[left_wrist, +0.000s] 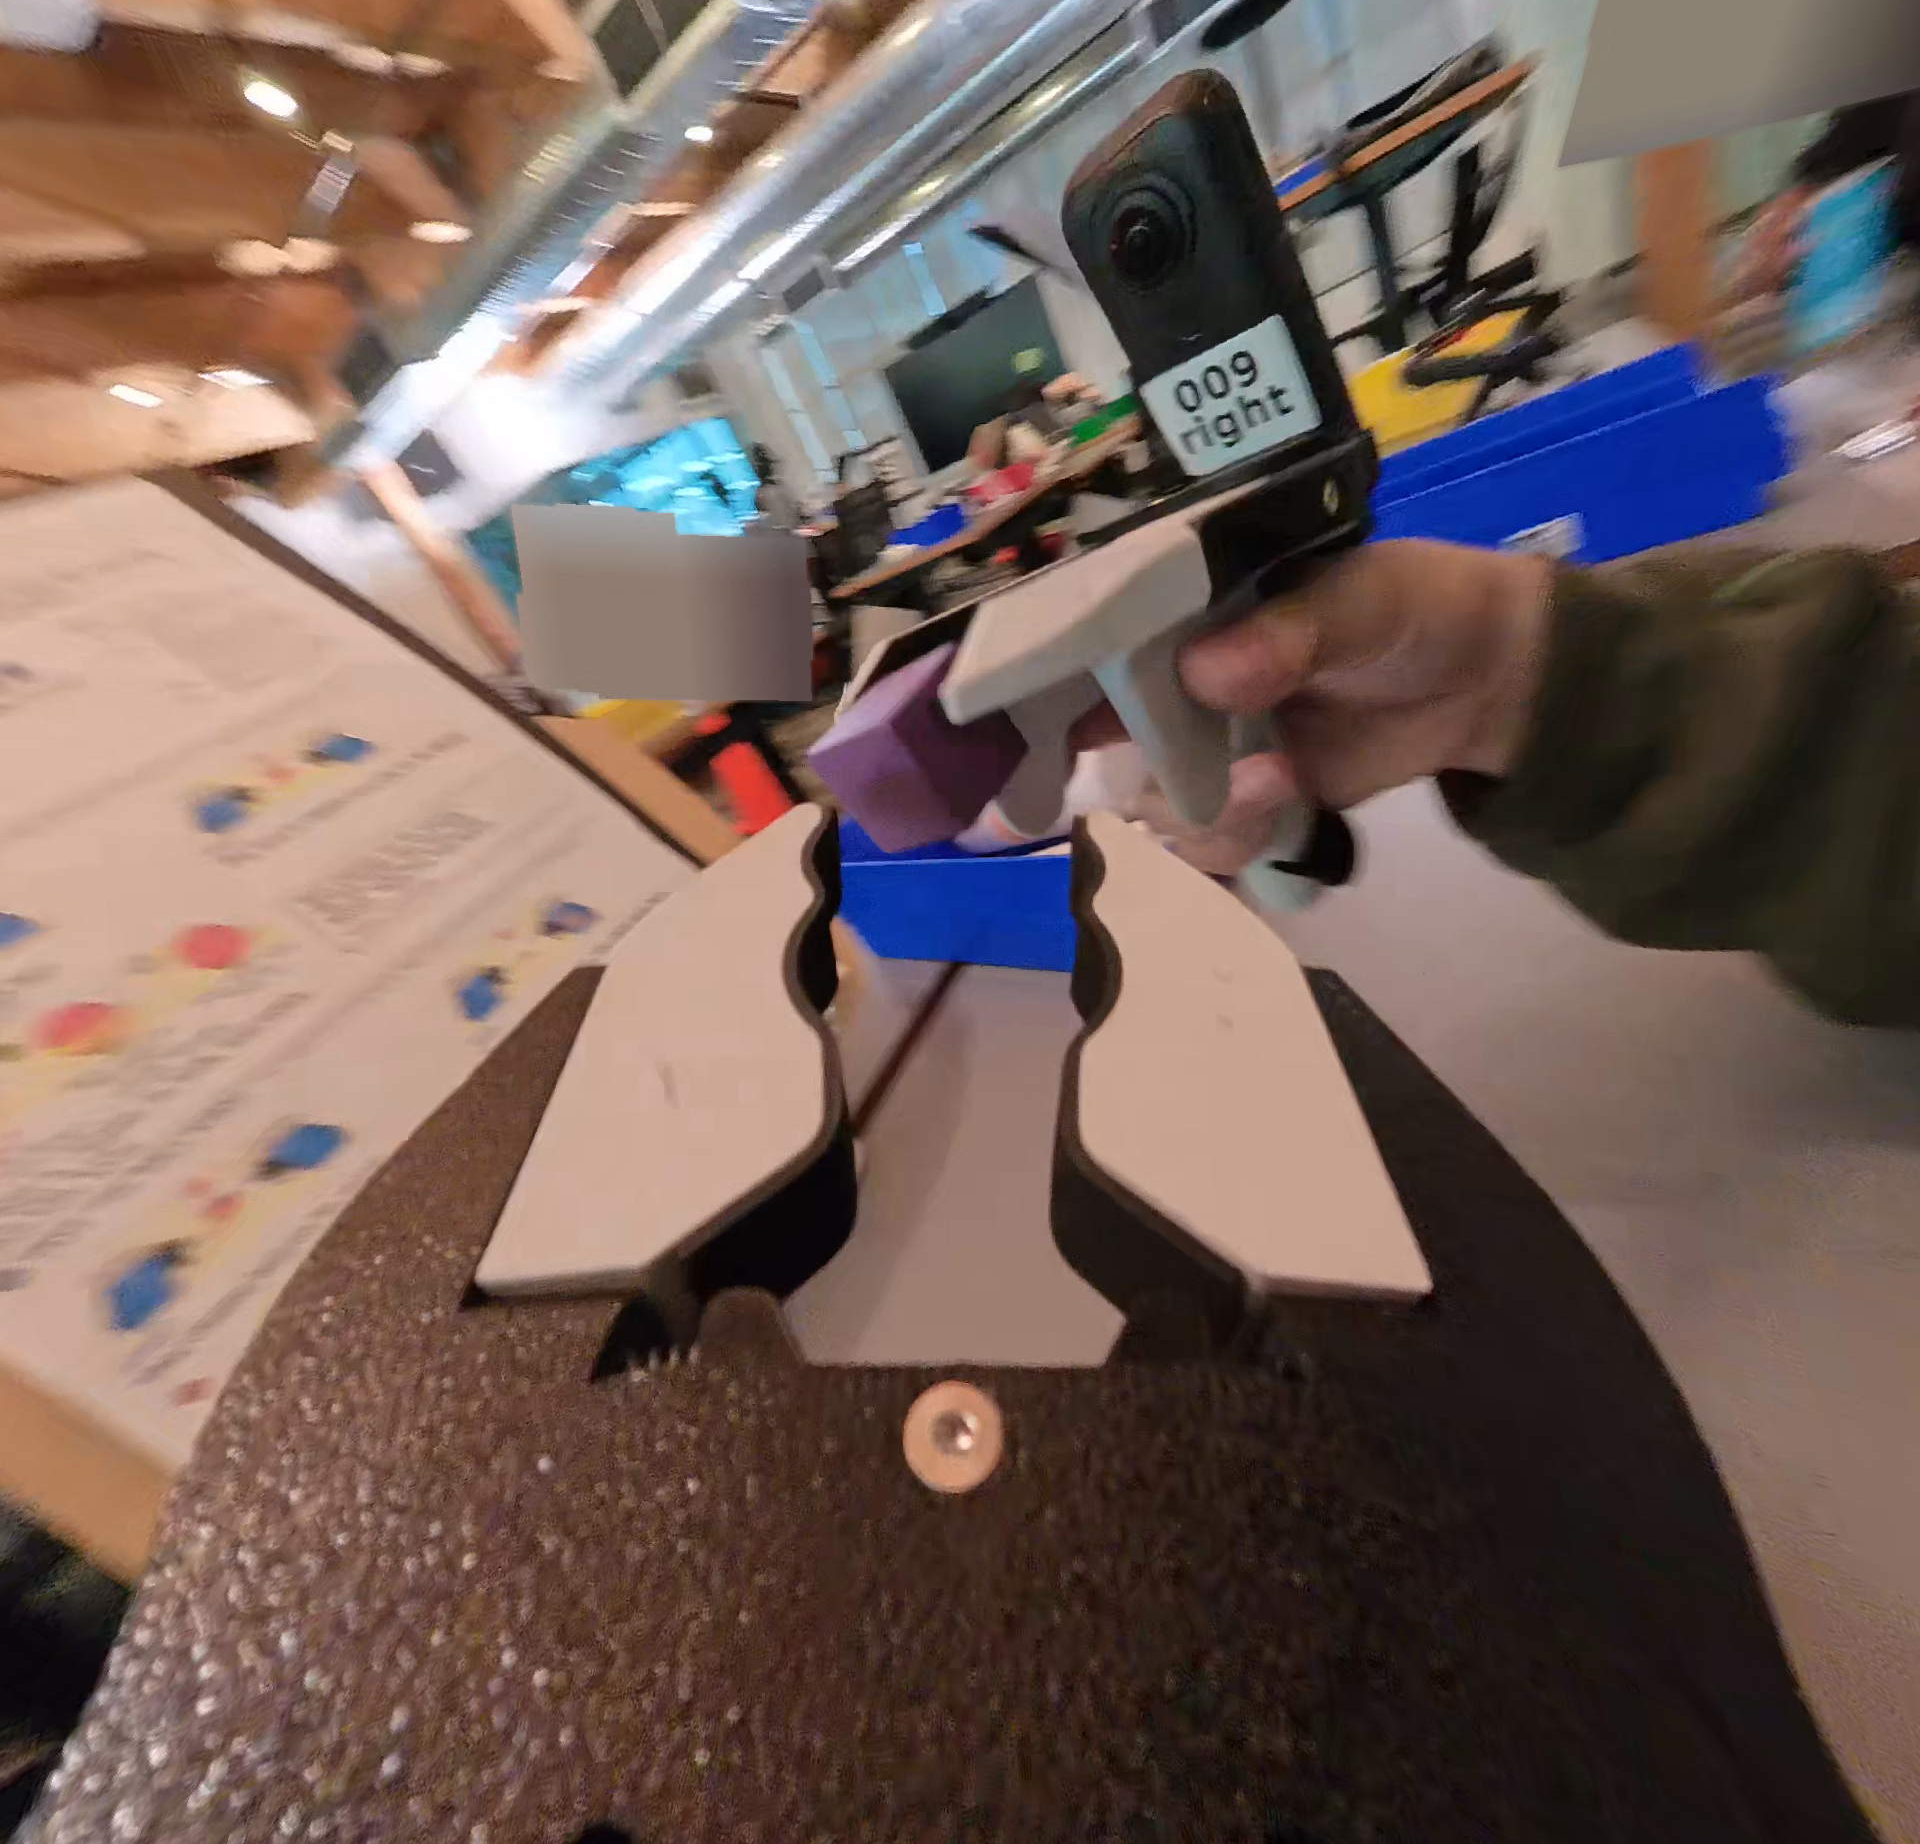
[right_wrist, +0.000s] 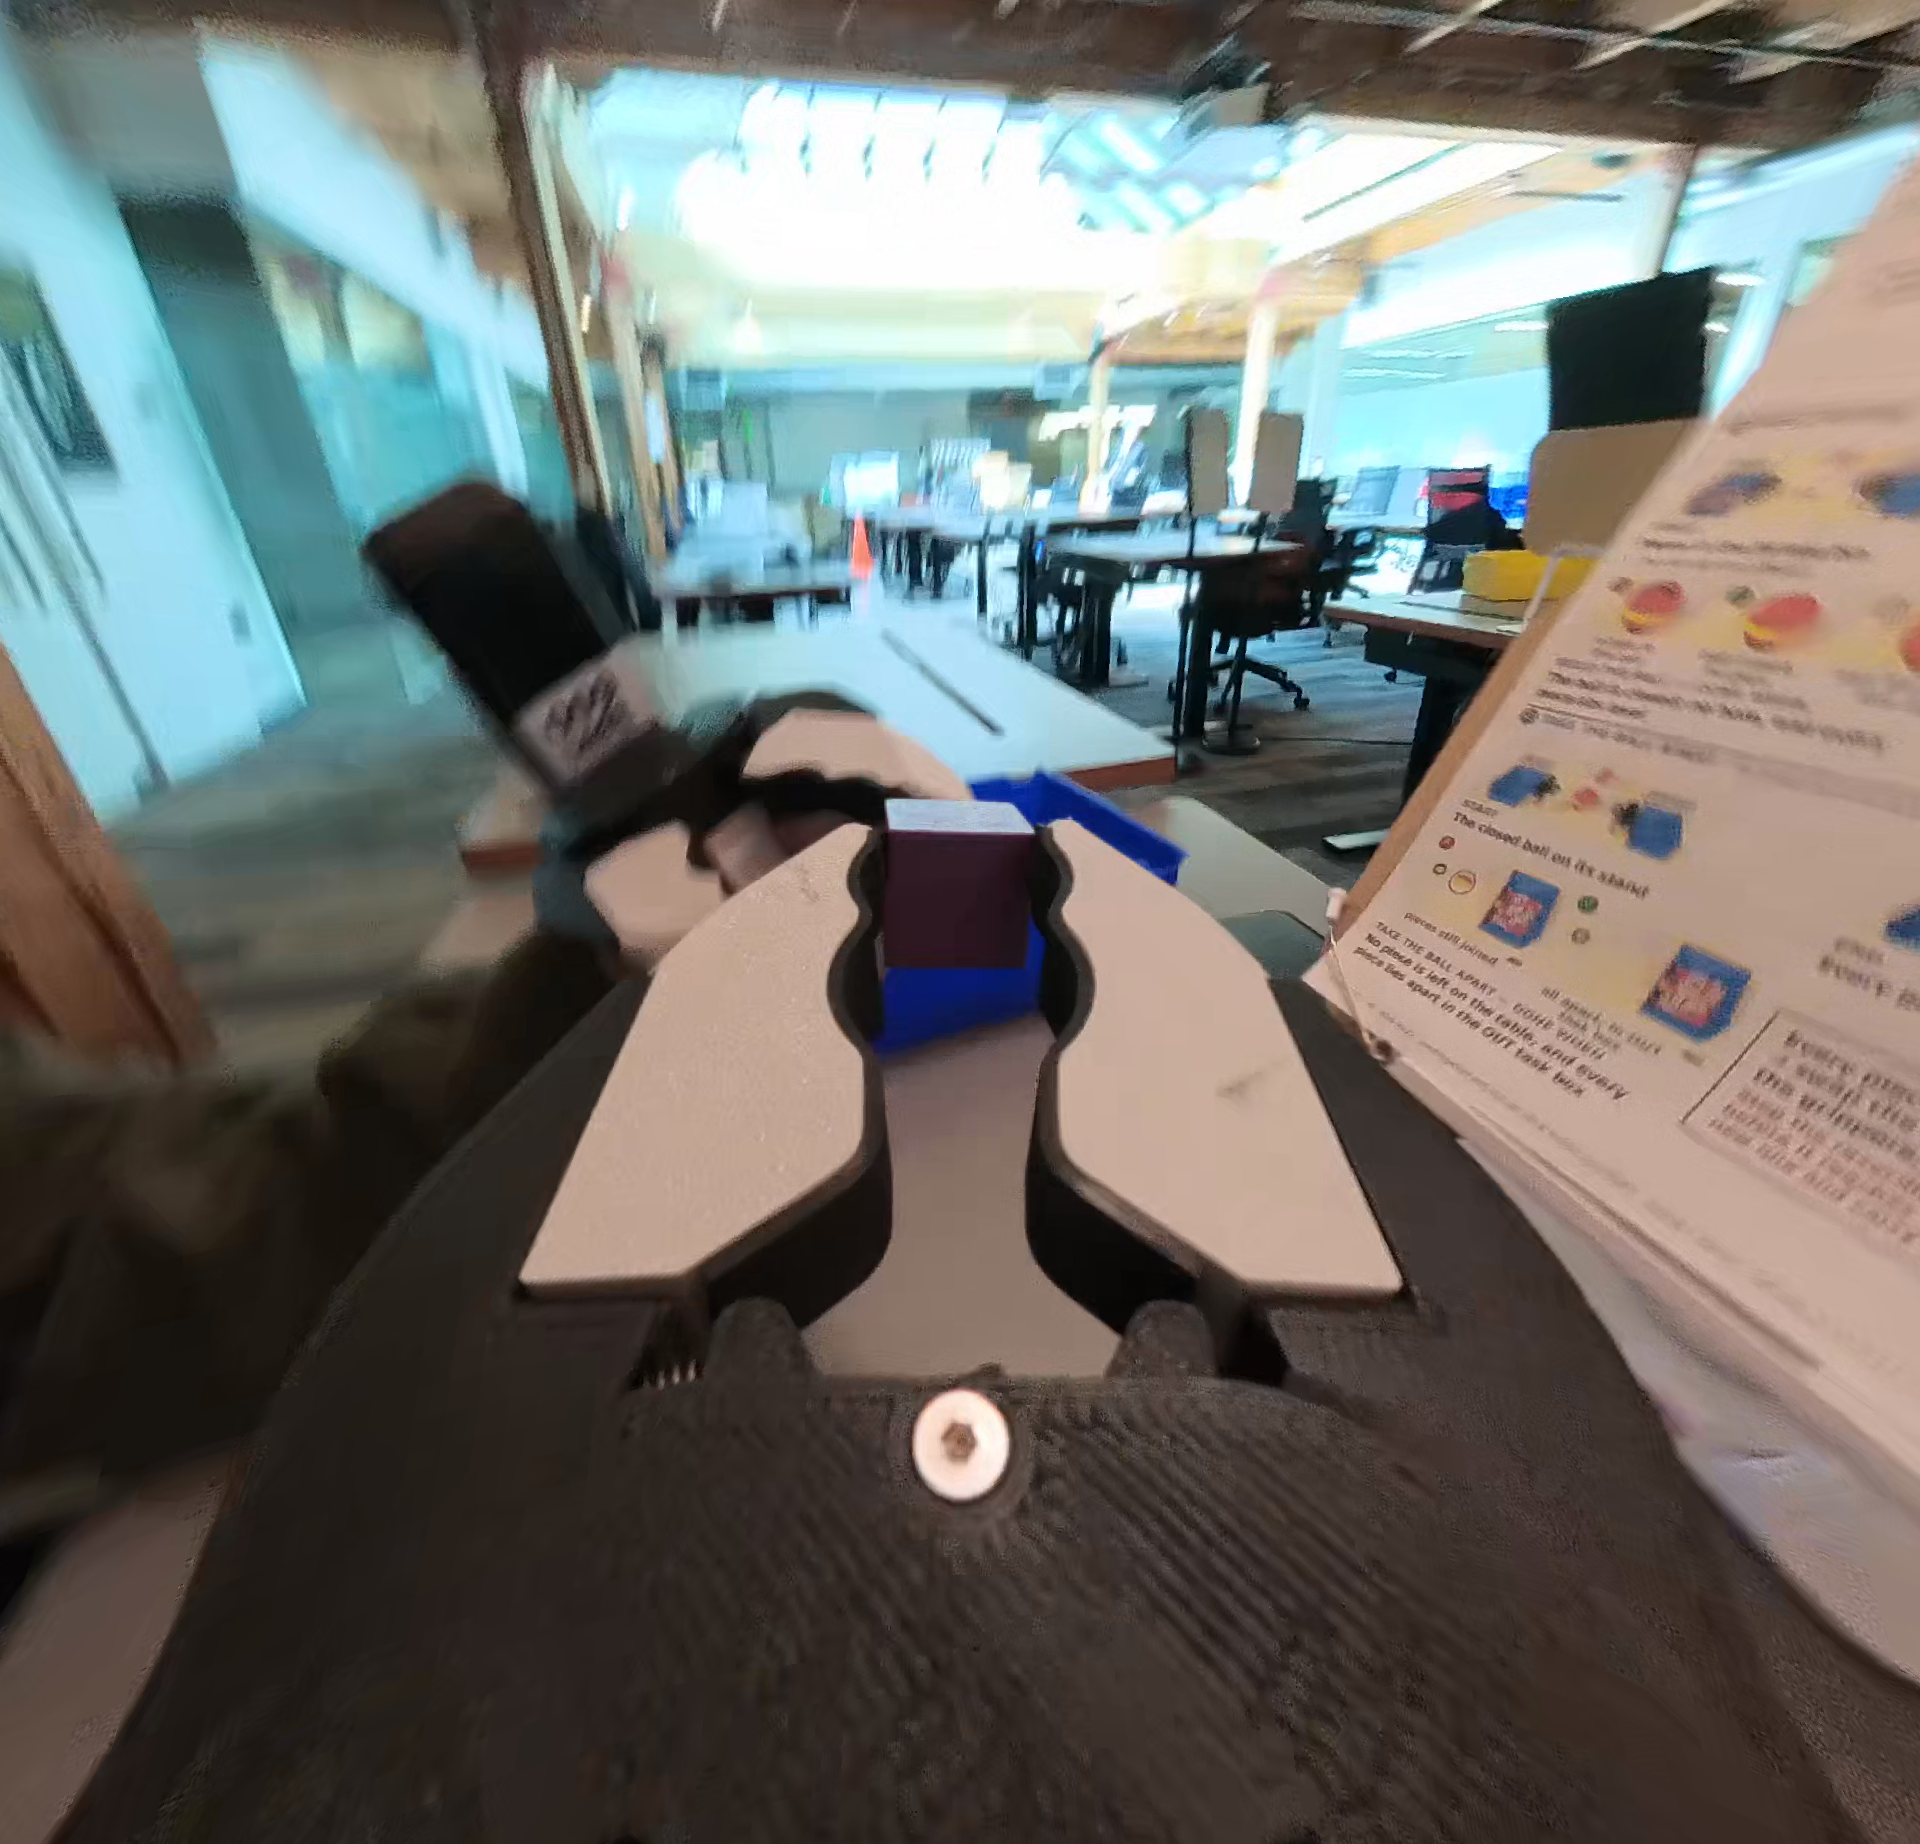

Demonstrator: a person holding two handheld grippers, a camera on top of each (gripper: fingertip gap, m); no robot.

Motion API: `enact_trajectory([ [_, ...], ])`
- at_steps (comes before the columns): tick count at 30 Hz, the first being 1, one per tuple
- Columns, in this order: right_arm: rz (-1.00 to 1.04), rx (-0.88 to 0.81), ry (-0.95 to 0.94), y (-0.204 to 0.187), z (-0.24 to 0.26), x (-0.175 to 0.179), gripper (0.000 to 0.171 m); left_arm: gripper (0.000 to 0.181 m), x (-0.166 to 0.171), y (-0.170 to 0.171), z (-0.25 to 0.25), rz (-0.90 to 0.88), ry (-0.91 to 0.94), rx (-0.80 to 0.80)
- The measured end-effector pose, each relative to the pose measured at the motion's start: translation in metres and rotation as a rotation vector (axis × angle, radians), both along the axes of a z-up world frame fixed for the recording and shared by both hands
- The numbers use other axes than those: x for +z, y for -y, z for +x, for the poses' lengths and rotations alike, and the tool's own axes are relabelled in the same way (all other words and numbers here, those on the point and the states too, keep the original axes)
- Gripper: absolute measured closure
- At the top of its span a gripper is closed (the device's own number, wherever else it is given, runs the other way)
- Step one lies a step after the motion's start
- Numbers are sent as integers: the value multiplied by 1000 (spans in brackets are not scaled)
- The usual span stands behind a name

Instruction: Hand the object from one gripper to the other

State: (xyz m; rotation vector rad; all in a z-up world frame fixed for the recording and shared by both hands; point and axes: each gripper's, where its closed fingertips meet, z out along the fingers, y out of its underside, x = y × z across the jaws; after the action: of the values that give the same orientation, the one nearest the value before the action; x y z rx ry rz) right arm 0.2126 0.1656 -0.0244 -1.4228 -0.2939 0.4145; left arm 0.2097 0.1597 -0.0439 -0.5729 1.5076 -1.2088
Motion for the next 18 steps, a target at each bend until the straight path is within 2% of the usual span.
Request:
enact_trajectory([
  [1,20,-6,-122,-1,7,7,144,137,2,-1,5,48,37,63],
  [4,96,97,-455,3,14,26,144,134,14,0,16,178,225,252],
  [5,91,138,-513,3,13,27,144,136,22,-2,15,204,308,327],
  [7,74,154,-567,0,12,25,144,138,31,0,13,272,423,432],
  [9,90,183,-604,0,8,28,144,135,31,6,13,354,462,478],
  [12,99,223,-679,1,5,32,144,155,39,-5,6,405,537,624],
  [17,119,248,-725,1,3,36,144,166,45,-6,-1,471,607,716],
  [18,123,244,-735,1,5,36,145,181,47,-9,-5,463,622,734],
])
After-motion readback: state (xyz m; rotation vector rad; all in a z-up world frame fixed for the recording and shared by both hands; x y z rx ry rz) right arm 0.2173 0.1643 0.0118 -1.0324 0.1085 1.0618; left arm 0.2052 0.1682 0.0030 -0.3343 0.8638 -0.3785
